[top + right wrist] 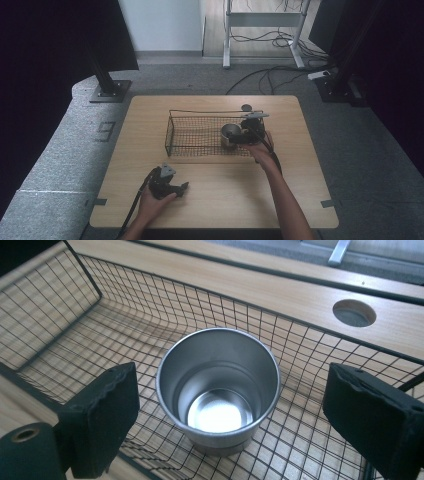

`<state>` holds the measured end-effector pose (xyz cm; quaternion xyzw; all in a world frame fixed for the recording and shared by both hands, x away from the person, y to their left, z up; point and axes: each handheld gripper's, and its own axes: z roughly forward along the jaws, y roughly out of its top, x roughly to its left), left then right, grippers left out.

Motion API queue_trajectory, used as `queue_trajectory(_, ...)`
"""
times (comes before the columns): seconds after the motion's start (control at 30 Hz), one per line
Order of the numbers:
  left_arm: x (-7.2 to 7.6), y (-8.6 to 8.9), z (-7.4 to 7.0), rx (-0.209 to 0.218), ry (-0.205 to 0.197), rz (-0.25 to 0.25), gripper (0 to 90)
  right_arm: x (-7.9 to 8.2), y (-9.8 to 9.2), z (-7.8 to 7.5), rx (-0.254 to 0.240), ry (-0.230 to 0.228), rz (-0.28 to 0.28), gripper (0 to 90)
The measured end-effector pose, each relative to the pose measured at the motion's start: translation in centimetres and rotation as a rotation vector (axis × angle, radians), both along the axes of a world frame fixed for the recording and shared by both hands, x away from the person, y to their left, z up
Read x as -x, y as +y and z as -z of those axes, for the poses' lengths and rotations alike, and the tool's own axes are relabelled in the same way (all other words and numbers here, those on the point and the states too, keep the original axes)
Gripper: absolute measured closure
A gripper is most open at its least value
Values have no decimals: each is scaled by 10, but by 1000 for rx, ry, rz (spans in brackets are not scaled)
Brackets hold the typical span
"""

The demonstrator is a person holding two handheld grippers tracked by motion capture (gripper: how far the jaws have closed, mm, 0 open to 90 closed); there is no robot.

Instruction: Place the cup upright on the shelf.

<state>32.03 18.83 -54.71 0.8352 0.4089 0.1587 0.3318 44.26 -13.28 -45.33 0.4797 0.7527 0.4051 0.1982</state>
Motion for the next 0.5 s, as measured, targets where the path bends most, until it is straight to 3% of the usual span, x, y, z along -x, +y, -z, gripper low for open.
queue_trajectory(0.27,0,0,0,1,0,0,142,26,-14,-4,-50,-52,-13,93)
queue_trajectory(0.5,0,0,0,-1,0,1,142,64,-27,4,-79,-107,-46,115)
